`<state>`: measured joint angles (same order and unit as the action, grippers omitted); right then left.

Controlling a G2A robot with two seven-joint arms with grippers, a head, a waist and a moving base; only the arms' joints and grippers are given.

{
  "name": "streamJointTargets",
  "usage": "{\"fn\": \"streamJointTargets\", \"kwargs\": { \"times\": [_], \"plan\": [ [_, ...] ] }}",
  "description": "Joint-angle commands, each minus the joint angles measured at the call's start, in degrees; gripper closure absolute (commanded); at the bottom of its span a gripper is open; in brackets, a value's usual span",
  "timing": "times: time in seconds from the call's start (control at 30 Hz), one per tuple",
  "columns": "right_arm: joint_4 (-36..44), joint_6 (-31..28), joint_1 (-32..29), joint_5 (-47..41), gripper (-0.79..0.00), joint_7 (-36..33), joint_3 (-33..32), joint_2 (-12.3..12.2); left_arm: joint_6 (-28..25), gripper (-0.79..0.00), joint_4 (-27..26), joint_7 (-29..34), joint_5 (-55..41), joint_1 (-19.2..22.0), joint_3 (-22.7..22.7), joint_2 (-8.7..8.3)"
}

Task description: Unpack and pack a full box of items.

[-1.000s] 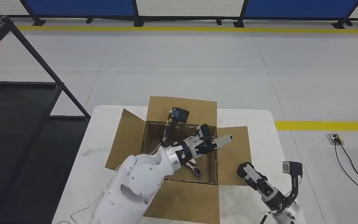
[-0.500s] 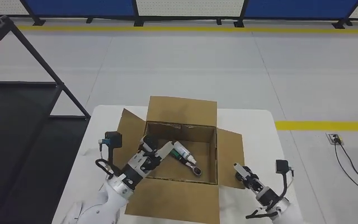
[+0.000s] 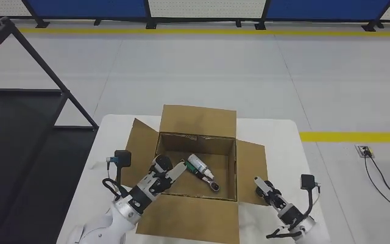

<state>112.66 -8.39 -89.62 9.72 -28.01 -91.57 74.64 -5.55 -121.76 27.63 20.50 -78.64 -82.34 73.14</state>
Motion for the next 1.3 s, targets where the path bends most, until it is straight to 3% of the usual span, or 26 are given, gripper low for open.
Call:
{"fn": "streamJointTargets", "kwargs": {
  "times": [0.0, 0.17, 0.4, 0.53, 0.77, 0.97, 1.27],
  "plan": [
    [0.91, -1.76, 0.12, 0.73, -0.785, 0.78, 0.76, -0.02, 0.16, -0.785, 0.02, -2.29, -2.07, 0.05, -0.48, 0.09],
    [3.28, -1.80, 1.13, 6.50, -0.785, -0.09, 2.04, -0.37, -0.57, -0.785, -0.86, -6.46, -6.67, -2.78, -5.16, -0.02],
    [7.71, -1.22, 5.43, 20.54, -0.785, -2.73, 7.59, -0.81, -6.15, -0.785, -3.78, -12.20, -15.63, -11.19, -14.37, -0.14],
    [11.55, -2.08, 9.82, 30.63, -0.785, -9.01, 13.24, -1.11, -12.37, -0.785, -3.51, -10.33, -26.75, -15.12, -18.27, -0.21],
    [11.82, 4.09, 22.20, 47.17, -0.785, -20.40, 26.71, -0.41, -16.61, -0.785, -2.45, -11.65, -31.75, -19.92, -23.82, -0.17],
    [2.53, 11.62, 35.89, 49.29, -0.785, -26.16, 36.46, 1.91, -18.42, -0.785, -1.75, -12.48, -33.68, -22.54, -25.45, -0.02],
    [2.53, 11.62, 35.89, 49.29, -0.785, -26.16, 36.46, 1.91, -18.42, -0.785, -1.75, -12.48, -33.68, -22.54, -25.45, -0.02]
  ]
}}
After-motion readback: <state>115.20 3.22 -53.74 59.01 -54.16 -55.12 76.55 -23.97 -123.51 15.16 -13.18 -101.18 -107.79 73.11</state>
